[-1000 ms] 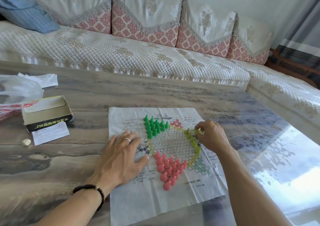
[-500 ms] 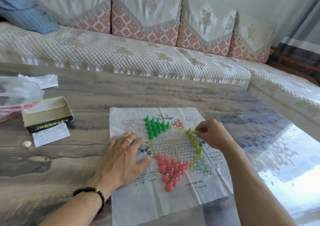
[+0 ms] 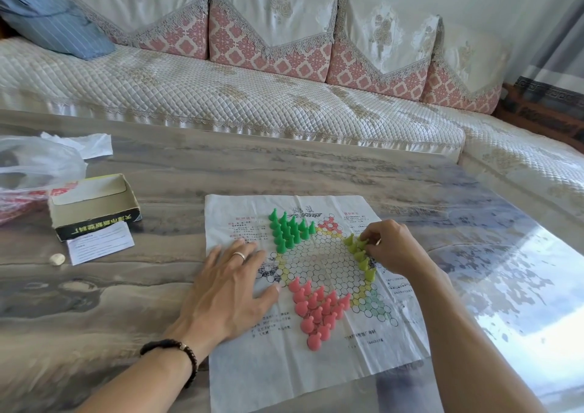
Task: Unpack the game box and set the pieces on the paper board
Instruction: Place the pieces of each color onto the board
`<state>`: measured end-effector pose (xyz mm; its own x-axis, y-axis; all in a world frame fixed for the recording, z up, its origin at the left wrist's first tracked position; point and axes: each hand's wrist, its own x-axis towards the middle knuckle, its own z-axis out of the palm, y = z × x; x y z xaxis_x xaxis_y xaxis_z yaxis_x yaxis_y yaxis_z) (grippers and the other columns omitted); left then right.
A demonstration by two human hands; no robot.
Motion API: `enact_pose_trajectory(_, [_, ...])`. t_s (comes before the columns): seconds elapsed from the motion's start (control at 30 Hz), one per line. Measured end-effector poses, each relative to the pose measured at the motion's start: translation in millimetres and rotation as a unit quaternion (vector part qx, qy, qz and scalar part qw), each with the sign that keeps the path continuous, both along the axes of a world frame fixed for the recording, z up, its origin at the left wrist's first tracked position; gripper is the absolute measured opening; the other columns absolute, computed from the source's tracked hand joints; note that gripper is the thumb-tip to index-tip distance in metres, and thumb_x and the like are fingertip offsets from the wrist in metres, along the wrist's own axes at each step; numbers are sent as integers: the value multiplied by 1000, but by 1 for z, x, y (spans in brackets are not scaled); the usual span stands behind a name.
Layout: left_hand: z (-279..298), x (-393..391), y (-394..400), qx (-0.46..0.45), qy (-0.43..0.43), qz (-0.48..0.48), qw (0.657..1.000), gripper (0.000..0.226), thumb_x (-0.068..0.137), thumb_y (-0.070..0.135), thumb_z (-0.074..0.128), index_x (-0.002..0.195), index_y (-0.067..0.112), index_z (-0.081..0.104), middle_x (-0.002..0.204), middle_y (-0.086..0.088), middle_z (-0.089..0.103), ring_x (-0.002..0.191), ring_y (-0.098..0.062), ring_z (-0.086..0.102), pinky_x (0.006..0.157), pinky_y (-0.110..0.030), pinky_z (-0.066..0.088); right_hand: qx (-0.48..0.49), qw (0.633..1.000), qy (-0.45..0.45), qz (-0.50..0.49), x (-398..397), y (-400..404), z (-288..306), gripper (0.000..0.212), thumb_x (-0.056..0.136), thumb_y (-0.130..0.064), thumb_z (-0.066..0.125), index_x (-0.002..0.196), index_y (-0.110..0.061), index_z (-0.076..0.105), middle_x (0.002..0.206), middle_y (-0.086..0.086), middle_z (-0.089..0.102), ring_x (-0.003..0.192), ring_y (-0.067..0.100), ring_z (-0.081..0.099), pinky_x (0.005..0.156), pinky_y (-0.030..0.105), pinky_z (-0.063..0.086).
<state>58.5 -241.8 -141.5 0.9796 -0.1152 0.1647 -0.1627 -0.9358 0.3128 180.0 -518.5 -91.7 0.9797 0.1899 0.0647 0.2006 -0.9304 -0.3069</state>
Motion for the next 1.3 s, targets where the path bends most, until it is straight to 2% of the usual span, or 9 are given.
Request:
enact_pose_trajectory(0.17, [0,0,1,0,1,0,1000,80,81,70,18,147,25,30,157,3,25,146,-14,11,120,-38,9,16,1000,0,-4,1,2,-4,24,80,-1,59,94,-15,72,82,-2,65,77,12,59,63,19,44])
enact_pose_trajectory(0.37, [-1,1,0,-1,-1,1,1000,82,79,71,16,146,25,31,156,3,26,146,-15,12,120,-40,12,40,999,-20,-13,1,1,-4,22,78,0,60,87,-19,66,76,-5,63,74,13,58,58,16,40])
enact_pose_trajectory(0.47, [-1,1,1,2,-1,0,1000,77,84,69,22,147,25,30,157,3,25,146,-14,11,120,-40,11,62,996,-36,-45,4,-6,-3,23,80,1,57,92,-19,62,81,-4,63,75,15,59,59,21,44])
enact_pose_trajectory(0.53, [-1,1,0,-1,-2,0,1000,72,87,67,29,146,25,30,157,3,24,146,-14,10,120,-40,11,37,996,-55,-60,4,-8,-3,29,82,-2,57,105,-19,62,89,-5,62,78,14,58,63,27,47])
enact_pose_trajectory(0.63, [-1,1,0,-1,-2,-1,1000,71,88,66,30,145,25,31,156,3,25,146,-14,10,120,-40,10,-28,997,-59,-35,4,-5,-9,42,85,-6,59,124,-23,59,106,-2,60,100,17,55,80,34,47])
enact_pose_trajectory(0.73, [-1,1,0,-7,-4,-1,1000,74,85,68,25,144,25,34,156,1,27,146,-15,12,120,-40,11,-66,995,-65,-28,6,-4,-14,40,88,-8,59,125,-23,61,111,1,62,111,21,52,92,44,45])
enact_pose_trajectory(0.9, [-2,1,0,-12,-7,-2,1000,71,87,65,31,145,24,34,156,1,28,147,-15,12,120,-41,12,-47,992,-101,-62,6,-6,-18,19,87,-18,64,106,-20,68,99,0,70,101,23,57,90,43,44])
enact_pose_trajectory(1.13, [0,0,-1,-8,-4,1,1000,70,90,64,34,147,25,29,157,2,23,147,-15,9,121,-41,9,13,988,-130,-78,1,-8,-12,9,89,-16,58,94,-21,64,87,-4,68,92,22,61,91,44,43])
enact_pose_trajectory(1.3, [1,-1,-1,-4,0,-1,1000,70,91,63,34,148,24,28,158,2,22,147,-15,9,121,-40,9,99,987,-100,-74,-6,-9,0,8,89,-14,57,95,-17,61,83,-2,65,75,15,61,72,37,53])
